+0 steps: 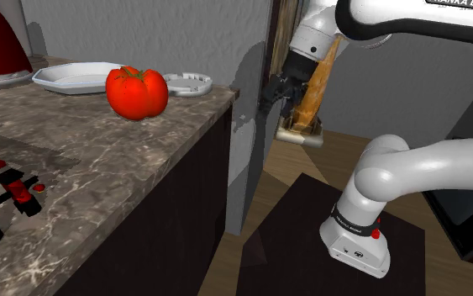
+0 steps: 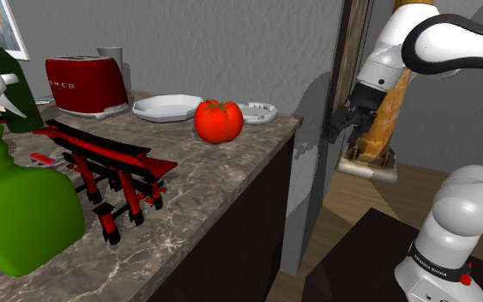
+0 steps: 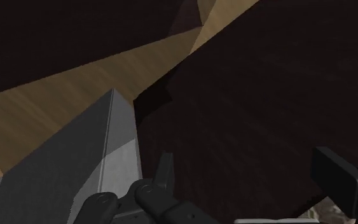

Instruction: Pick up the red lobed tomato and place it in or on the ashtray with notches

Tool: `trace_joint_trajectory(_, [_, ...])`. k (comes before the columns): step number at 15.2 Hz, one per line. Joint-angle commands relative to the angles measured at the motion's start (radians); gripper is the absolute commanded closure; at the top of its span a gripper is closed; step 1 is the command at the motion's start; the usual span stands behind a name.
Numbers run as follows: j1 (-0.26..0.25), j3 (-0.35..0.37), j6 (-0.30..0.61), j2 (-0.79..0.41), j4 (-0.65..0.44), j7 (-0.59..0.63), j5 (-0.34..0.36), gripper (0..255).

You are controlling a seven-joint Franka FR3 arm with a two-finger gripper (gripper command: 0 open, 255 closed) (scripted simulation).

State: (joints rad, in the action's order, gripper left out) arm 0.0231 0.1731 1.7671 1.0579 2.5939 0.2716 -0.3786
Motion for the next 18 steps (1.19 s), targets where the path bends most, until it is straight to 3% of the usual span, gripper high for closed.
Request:
trace_joint_trajectory(1, [0.001, 0.063, 0.068, 0.056, 0.038, 0.105, -0.075, 0])
trace_joint_trajectory(6, [0.016, 0.266, 0.267, 0.126, 0.078, 0.358, -0.247, 0])
trace_joint_trajectory(10, [0.070, 0.445, 0.425, 0.134, 0.051, 0.560, -0.358, 0])
trace_joint_trajectory(14, [0.180, 0.616, 0.555, 0.131, -0.026, 0.767, -0.429, 0])
trace_joint_trajectory(18, [0.338, 0.759, 0.636, 0.151, -0.143, 0.982, -0.456, 0])
